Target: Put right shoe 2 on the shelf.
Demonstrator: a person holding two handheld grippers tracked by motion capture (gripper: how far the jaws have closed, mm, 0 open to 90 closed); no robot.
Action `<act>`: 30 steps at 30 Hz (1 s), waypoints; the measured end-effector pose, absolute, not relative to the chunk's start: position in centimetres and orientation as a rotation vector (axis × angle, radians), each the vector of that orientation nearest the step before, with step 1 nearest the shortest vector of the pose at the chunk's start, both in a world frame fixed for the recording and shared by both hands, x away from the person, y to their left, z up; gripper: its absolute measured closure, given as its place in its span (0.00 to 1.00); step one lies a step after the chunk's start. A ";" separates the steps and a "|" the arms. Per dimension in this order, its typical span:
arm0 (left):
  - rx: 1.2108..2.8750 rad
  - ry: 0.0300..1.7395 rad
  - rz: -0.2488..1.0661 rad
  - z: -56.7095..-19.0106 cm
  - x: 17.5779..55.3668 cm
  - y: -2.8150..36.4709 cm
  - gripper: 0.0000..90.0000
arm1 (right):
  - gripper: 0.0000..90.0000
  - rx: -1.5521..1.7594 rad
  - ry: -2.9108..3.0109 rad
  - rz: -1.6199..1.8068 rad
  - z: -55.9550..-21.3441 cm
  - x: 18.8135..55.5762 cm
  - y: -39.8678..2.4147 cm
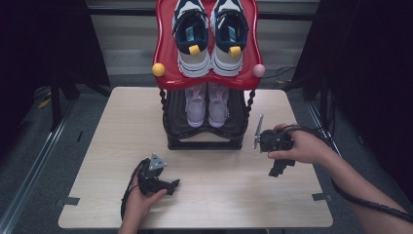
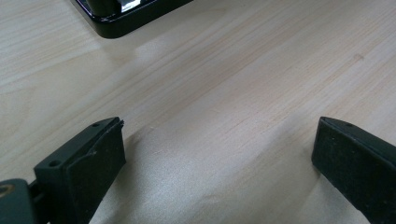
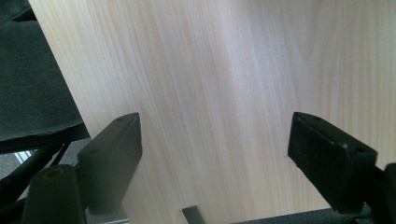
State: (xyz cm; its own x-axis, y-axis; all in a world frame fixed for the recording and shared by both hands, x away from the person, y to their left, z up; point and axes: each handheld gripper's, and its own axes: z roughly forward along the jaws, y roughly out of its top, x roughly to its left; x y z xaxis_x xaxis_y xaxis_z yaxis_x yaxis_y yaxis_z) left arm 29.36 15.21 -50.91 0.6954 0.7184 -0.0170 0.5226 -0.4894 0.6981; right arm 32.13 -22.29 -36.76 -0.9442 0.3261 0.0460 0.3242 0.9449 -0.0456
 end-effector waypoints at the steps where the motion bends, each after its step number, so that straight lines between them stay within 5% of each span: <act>1: 2.205 0.944 0.362 -50.9 29.4 15.2 0.02 | 0.19 -0.496 -3.049 0.056 -37.0 32.2 -22.4; 30: 2.208 0.936 0.367 -50.9 29.4 15.2 0.02 | 0.18 -0.639 -3.032 -0.121 -44.9 31.0 -25.0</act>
State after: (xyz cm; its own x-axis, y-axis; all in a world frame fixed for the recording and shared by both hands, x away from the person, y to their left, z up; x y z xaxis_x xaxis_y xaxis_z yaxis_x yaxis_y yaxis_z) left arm 29.40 15.24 -50.95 0.6988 0.7152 -0.0115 0.5170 -0.4939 0.6991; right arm 30.96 -25.00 -44.94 -0.9143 0.4011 0.0560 0.4043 0.9121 0.0676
